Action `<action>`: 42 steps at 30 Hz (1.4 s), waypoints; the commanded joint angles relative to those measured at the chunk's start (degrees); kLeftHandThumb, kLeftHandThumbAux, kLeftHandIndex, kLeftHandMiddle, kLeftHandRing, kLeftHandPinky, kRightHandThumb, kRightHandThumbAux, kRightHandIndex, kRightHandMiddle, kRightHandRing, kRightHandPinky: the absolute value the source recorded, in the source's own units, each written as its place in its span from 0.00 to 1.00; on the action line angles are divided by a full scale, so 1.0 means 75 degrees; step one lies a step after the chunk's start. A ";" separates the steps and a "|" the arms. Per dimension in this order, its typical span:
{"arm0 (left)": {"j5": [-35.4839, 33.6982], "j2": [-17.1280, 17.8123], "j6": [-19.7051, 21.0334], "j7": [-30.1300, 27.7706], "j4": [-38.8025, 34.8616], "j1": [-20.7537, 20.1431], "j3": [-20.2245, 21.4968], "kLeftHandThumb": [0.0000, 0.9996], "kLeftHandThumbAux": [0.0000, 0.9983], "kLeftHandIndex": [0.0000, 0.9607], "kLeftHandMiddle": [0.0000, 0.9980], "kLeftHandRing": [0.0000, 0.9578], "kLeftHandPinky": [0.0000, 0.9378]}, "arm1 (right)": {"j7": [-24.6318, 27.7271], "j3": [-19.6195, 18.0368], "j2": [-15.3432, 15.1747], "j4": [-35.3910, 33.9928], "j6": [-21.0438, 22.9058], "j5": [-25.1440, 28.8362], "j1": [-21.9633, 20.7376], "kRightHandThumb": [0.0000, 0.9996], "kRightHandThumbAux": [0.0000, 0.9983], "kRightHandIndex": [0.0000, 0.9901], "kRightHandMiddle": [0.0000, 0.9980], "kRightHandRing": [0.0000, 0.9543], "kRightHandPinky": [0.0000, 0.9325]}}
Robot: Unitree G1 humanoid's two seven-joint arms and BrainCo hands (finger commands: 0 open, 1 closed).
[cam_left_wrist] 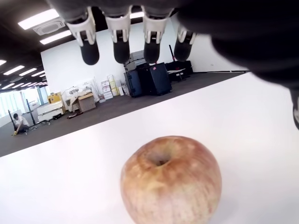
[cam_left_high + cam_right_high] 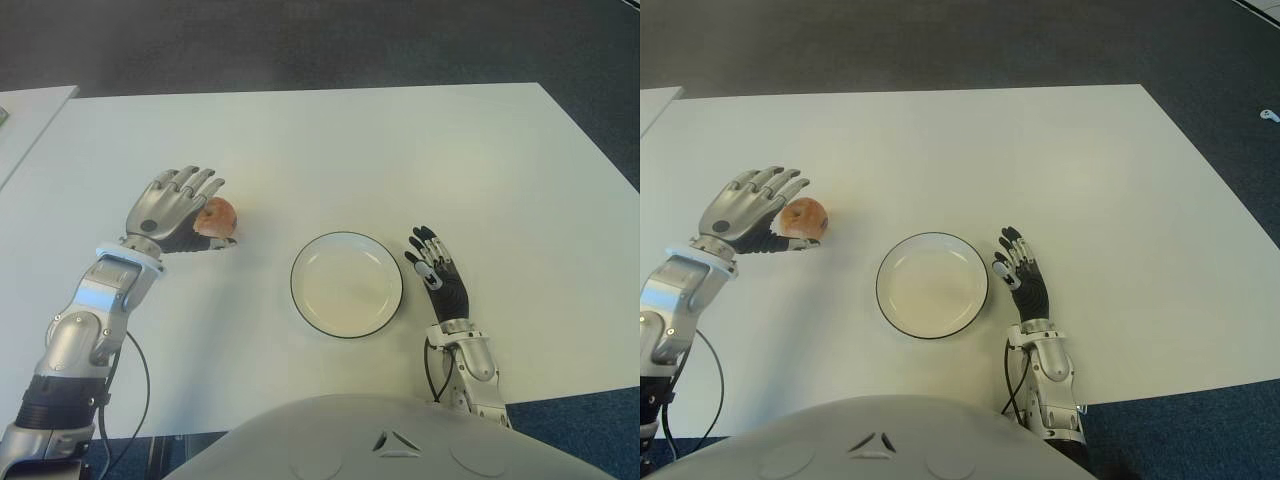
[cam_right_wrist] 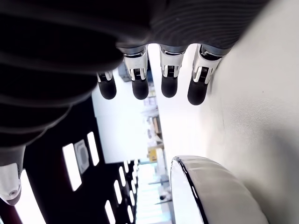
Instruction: Put the apples into the plate.
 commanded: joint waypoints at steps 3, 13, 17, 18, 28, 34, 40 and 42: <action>-0.0242 0.0139 0.0055 0.0185 0.0568 -0.0210 -0.0354 0.27 0.31 0.02 0.00 0.00 0.00 | 0.0021 -0.0066 0.0027 0.0388 0.0196 0.0059 0.0073 0.14 0.51 0.00 0.00 0.00 0.00; -0.0459 0.0191 0.0289 0.0174 0.0969 -0.0408 -0.0644 0.28 0.33 0.01 0.00 0.00 0.00 | 0.0004 -0.0066 0.0001 0.0444 0.0183 -0.0042 0.0044 0.14 0.50 0.00 0.00 0.00 0.00; -0.0537 0.0170 0.0350 0.0255 0.1214 -0.0512 -0.0792 0.28 0.33 0.00 0.00 0.00 0.00 | 0.0001 -0.0061 -0.0011 0.0490 0.0158 -0.0090 0.0035 0.14 0.49 0.00 0.00 0.00 0.00; -0.0551 0.0159 0.0364 0.0273 0.1290 -0.0541 -0.0826 0.28 0.34 0.00 0.00 0.00 0.00 | -0.0002 -0.0061 -0.0012 0.0497 0.0151 -0.0097 0.0034 0.14 0.49 0.00 0.00 0.00 0.00; -0.0586 0.0209 0.0507 0.0502 0.1819 -0.0769 -0.1127 0.28 0.33 0.00 0.00 0.00 0.00 | -0.0033 -0.0091 -0.0018 0.0518 0.0159 -0.0151 0.0038 0.13 0.50 0.00 0.00 0.00 0.00; -0.0581 0.0234 0.0561 0.0732 0.2196 -0.0917 -0.1336 0.30 0.32 0.00 0.00 0.00 0.00 | -0.0013 -0.0119 0.0003 0.0522 0.0157 -0.0090 0.0063 0.13 0.50 0.00 0.00 0.00 0.00; -0.0432 0.0247 0.0788 0.0876 0.2278 -0.0967 -0.1530 0.30 0.31 0.00 0.00 0.00 0.00 | -0.0084 -0.0128 -0.0013 0.0489 0.0198 -0.0181 0.0093 0.13 0.51 0.00 0.00 0.00 0.00; -0.0421 0.0244 0.0870 0.0896 0.2288 -0.0980 -0.1593 0.30 0.30 0.00 0.00 0.00 0.00 | -0.0077 -0.0135 -0.0020 0.0497 0.0181 -0.0185 0.0096 0.13 0.51 0.00 0.00 0.00 0.00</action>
